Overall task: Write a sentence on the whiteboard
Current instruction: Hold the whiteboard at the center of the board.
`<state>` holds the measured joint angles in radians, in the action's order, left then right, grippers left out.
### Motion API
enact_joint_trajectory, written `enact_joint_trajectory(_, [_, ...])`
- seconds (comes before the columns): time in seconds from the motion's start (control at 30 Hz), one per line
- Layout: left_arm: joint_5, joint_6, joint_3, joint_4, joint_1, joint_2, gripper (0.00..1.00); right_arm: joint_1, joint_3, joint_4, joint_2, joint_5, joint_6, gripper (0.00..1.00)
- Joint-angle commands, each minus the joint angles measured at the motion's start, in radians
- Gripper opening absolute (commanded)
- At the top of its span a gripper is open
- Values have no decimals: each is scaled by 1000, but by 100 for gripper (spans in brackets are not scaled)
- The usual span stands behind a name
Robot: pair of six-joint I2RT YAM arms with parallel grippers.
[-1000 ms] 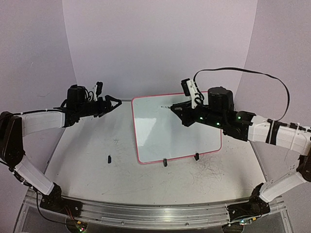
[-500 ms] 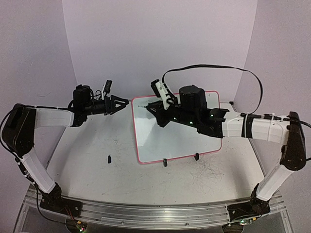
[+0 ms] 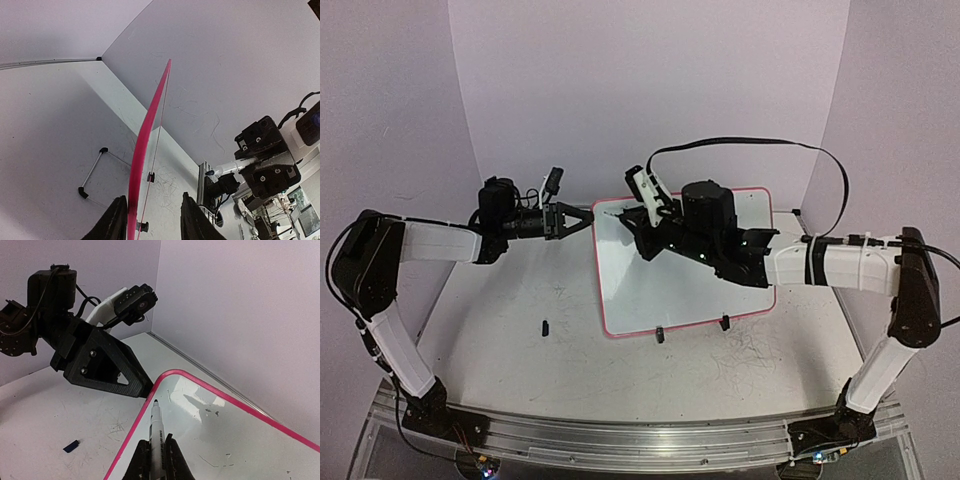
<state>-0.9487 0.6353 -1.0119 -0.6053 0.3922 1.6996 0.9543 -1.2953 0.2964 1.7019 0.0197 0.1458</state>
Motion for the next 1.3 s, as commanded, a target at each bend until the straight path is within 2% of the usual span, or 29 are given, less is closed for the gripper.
enact_joint_trajectory(0.0, [-36,8,-45,-61,7,21,33,4,3,98,25,27,31,0])
enact_joint_trajectory(0.7, [-46,-10,-54,-70,7,68,13,4,-46,121,85,81,47,0])
enact_joint_trajectory(1.27, [-48,-31,-38,-71,9,63,5,4,-80,121,125,91,40,0])
